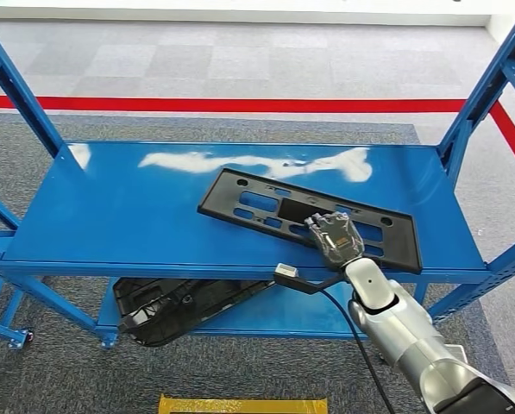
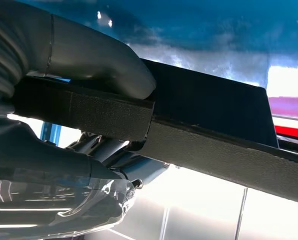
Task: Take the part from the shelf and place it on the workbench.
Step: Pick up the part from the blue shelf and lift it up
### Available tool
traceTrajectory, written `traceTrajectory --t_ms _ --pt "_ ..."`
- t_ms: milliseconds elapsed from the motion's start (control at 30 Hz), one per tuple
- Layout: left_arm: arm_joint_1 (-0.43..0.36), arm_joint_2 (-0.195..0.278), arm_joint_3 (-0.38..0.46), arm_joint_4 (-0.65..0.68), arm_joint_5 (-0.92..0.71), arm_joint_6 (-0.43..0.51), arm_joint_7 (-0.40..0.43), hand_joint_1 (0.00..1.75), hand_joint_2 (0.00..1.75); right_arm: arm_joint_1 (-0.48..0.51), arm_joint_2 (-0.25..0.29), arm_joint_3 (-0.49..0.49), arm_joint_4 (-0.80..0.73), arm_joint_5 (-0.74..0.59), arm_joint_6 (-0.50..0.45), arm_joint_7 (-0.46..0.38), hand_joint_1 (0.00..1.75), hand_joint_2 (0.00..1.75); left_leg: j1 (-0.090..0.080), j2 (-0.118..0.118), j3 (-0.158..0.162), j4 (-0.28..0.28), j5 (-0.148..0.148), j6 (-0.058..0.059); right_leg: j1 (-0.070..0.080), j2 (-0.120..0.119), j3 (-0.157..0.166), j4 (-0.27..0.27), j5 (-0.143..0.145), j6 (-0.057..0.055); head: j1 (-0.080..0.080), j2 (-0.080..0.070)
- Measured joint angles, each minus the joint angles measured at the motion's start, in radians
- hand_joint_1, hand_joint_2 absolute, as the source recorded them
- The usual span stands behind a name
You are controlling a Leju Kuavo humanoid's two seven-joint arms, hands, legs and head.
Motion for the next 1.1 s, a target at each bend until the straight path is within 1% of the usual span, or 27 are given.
traceTrajectory --t_ms 133,367,467,600,700,833,967,1033,1100 --pt "0.000 0.000 0.001 0.000 0.007 -0.003 -0.010 0.00 0.00 0.024 -0.010 -0.016 -0.061 -0.042 -0.006 -0.022 1.75 1.75 0.000 0.000 0.000 0.000 0.000 0.000 0.000 0.000 0.000 0.000 0.000 0.000 0.000 0.000" --pt "0.001 0.000 0.004 0.000 0.021 -0.028 -0.066 0.00 0.00 0.105 -0.052 -0.063 -0.298 -0.202 0.017 -0.086 1.75 1.75 0.000 0.000 0.000 0.000 0.000 0.000 0.000 0.000 -0.001 0.000 0.000 0.000 0.000 0.000" --pt "0.003 0.000 0.005 0.000 0.031 -0.051 -0.115 0.00 0.00 0.151 -0.075 -0.088 -0.408 -0.318 0.037 -0.131 1.75 1.75 0.000 0.000 0.000 0.000 0.000 0.000 0.000 0.000 -0.001 0.000 0.000 0.000 0.000 0.000" --pt "0.008 0.000 0.010 0.000 0.035 -0.085 -0.175 0.00 1.75 0.233 -0.120 -0.135 -0.606 -0.507 0.089 -0.189 1.75 1.75 0.000 0.000 -0.001 0.000 0.000 0.000 0.000 0.000 -0.001 0.000 0.000 0.000 0.000 0.000" --pt "0.011 0.000 0.014 0.000 0.036 -0.096 -0.203 0.00 1.75 0.293 -0.149 -0.171 -0.736 -0.611 0.120 -0.226 1.75 1.75 0.000 0.000 -0.002 0.000 0.000 0.000 0.000 0.000 -0.002 0.000 0.000 0.000 0.000 0.000" --pt "0.012 0.000 0.016 0.000 0.034 -0.094 -0.232 0.00 1.75 0.348 -0.174 -0.208 -0.859 -0.735 0.170 -0.279 1.75 1.75 0.000 0.000 -0.002 0.000 0.000 0.000 0.000 0.000 -0.002 0.000 0.000 0.000 0.000 0.000" --pt "0.013 0.000 0.016 0.000 0.029 -0.098 -0.273 0.00 1.75 0.397 -0.184 -0.242 -0.971 -0.922 0.248 -0.343 1.75 1.75 0.000 0.000 -0.002 0.000 0.000 0.000 0.000 0.000 -0.002 0.000 0.000 0.000 0.000 0.000" --pt "0.013 0.000 0.015 0.000 0.017 -0.098 -0.298 0.00 1.75 0.421 -0.185 -0.254 -1.025 -0.995 0.288 -0.363 1.75 1.75 0.000 0.000 -0.002 0.000 0.000 0.000 0.000 0.000 -0.002 0.000 0.000 0.000 0.000 0.000" --pt "0.013 0.000 0.008 0.000 0.000 -0.077 -0.321 0.00 1.75 0.446 -0.185 -0.258 -1.072 -1.050 0.320 -0.377 1.75 1.75 0.000 0.000 -0.002 0.000 0.000 0.000 0.000 0.000 -0.003 0.000 0.000 0.000 0.000 0.000"
